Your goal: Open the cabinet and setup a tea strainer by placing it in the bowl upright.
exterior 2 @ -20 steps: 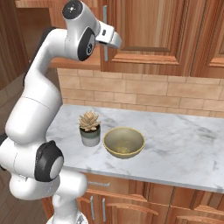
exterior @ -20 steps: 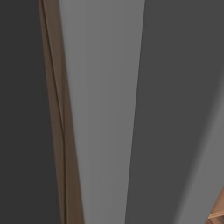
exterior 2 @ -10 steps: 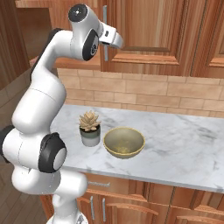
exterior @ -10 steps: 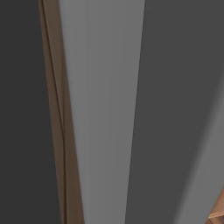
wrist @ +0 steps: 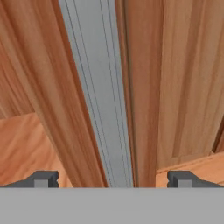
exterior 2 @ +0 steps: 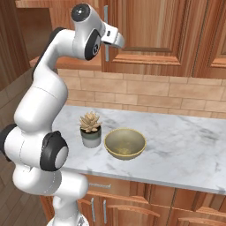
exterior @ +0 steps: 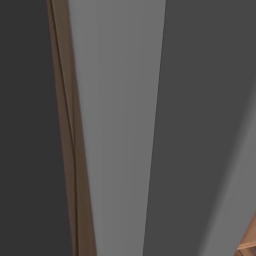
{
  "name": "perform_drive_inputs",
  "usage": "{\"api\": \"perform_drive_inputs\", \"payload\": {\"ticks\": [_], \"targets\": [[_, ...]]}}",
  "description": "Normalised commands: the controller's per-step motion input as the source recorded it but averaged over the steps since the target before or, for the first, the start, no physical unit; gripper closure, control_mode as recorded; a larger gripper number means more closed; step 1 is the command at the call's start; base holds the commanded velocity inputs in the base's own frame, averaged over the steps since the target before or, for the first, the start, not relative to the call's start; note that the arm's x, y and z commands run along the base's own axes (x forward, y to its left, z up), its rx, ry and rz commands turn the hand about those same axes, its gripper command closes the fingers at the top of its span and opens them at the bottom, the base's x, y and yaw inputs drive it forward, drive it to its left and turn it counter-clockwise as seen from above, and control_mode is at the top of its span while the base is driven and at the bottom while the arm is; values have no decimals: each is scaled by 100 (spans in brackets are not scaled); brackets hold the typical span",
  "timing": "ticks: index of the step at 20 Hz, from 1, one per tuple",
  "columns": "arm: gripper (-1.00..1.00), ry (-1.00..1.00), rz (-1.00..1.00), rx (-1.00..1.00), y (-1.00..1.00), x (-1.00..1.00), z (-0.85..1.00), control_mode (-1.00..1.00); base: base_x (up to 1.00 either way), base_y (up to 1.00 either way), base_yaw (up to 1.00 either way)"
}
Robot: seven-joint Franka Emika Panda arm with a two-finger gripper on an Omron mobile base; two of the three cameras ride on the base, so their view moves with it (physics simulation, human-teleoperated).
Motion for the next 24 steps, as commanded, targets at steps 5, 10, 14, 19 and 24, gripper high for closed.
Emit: {"api": "perform_drive_inputs", "payload": {"ticks": [5,10,14,19,24], "targets": [[100,-5,4,0,0,32,-4,-100,0,0,0],[100,-8,3,0,0,26,-2,-100,0,0,0],[100,-11,4,0,0,22,-1,-100,0,0,0],[100,-9,5,0,0,18,0,-100,0,0,0],[100,-3,1,0,0,26,0,-100,0,0,0]]}}
